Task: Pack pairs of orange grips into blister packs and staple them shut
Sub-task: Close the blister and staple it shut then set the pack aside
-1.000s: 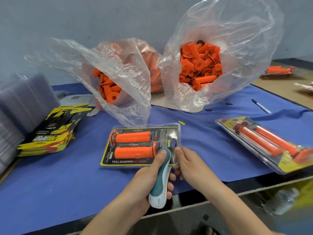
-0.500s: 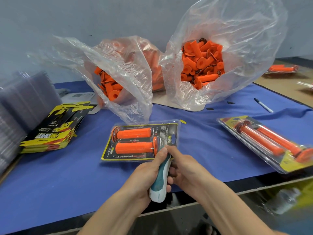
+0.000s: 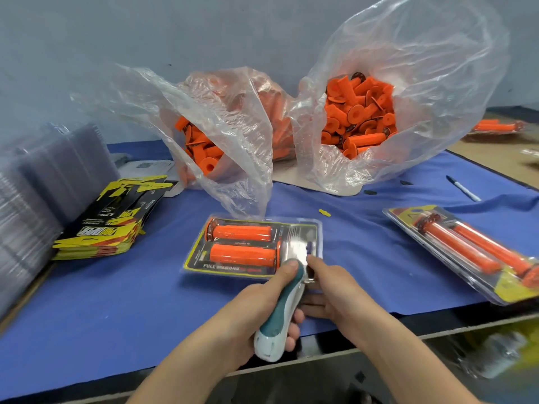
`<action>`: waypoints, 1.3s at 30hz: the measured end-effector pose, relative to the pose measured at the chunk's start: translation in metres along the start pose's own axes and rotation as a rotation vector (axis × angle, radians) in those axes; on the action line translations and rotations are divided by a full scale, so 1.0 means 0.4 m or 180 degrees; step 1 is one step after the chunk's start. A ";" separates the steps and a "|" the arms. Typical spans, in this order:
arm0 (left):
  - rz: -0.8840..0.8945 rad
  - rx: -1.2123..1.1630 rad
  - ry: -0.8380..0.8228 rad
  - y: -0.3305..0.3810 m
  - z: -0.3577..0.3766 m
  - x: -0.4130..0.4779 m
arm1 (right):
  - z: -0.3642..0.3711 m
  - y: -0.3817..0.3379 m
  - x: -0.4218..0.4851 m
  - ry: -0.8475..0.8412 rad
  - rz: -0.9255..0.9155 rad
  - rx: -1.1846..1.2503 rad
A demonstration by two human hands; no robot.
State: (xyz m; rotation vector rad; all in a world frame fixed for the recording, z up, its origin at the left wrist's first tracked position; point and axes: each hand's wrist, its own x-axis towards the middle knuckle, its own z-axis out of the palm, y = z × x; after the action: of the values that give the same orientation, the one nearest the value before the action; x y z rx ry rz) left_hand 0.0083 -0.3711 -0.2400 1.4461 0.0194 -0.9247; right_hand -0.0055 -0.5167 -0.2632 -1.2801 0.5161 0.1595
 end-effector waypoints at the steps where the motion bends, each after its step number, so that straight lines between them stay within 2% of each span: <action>1: -0.0108 0.0208 -0.0118 -0.002 -0.019 -0.016 | -0.002 -0.002 0.002 -0.0023 -0.0011 0.0052; 5: -0.0209 0.1358 -0.0237 0.006 -0.117 -0.075 | -0.014 -0.003 0.012 -0.0012 -0.0046 0.0360; 9: -0.0055 0.1694 0.0115 0.042 -0.204 -0.105 | -0.025 0.011 0.015 0.0044 -0.0215 0.0382; 12: 0.0179 0.1985 0.0863 0.050 -0.262 -0.105 | -0.022 0.011 0.012 0.0223 -0.0312 0.0379; 15: 0.0329 0.3368 0.1950 0.033 -0.313 -0.081 | -0.020 0.003 0.004 0.0347 -0.0490 0.0309; 17: 0.0172 0.4311 0.2490 0.015 -0.328 -0.068 | -0.023 -0.011 -0.005 0.0400 -0.0617 0.0438; 18: 0.0276 0.4688 0.2776 0.007 -0.328 -0.060 | -0.025 -0.019 -0.011 0.0426 -0.0670 0.0528; 19: 0.0709 0.4918 0.3047 0.002 -0.324 -0.051 | -0.026 -0.028 -0.016 0.0449 -0.0707 0.0623; 20: 0.1404 0.4977 0.3136 0.002 -0.308 -0.041 | -0.027 -0.038 -0.022 0.0458 -0.0717 0.0723; 22: 0.2849 0.4977 0.2711 0.008 -0.239 -0.011 | -0.026 -0.059 -0.038 0.0413 -0.0726 0.0913; 24: 0.3719 0.4982 0.2338 0.011 -0.154 0.030 | -0.022 -0.083 -0.058 0.0365 -0.0788 0.1030; 26: 0.4157 0.4882 0.2425 0.024 -0.095 0.061 | -0.022 -0.114 -0.081 0.0351 -0.0895 0.1115; 29: 0.4498 0.4597 0.2548 0.058 -0.048 0.092 | -0.032 -0.171 -0.116 0.0350 -0.1175 0.1096; 32: 0.4520 0.4034 0.2171 0.095 0.018 0.103 | -0.036 -0.237 -0.157 0.0422 -0.1470 0.0902; 35: 0.4175 0.2781 0.1899 0.147 0.093 0.099 | -0.073 -0.296 -0.195 0.0621 -0.1882 0.0646; 37: 0.3757 0.1808 0.1543 0.197 0.129 0.105 | -0.132 -0.318 -0.214 0.1316 -0.2332 0.0153; 39: 0.3279 0.1099 0.0896 0.248 0.160 0.109 | -0.209 -0.314 -0.212 0.2118 -0.2534 -0.0247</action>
State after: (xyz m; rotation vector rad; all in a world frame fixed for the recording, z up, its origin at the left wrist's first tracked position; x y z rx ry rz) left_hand 0.0587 -0.4620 -0.1690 1.6043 -0.6450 0.1318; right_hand -0.0535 -0.6179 -0.1313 -1.5181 0.5188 -0.9447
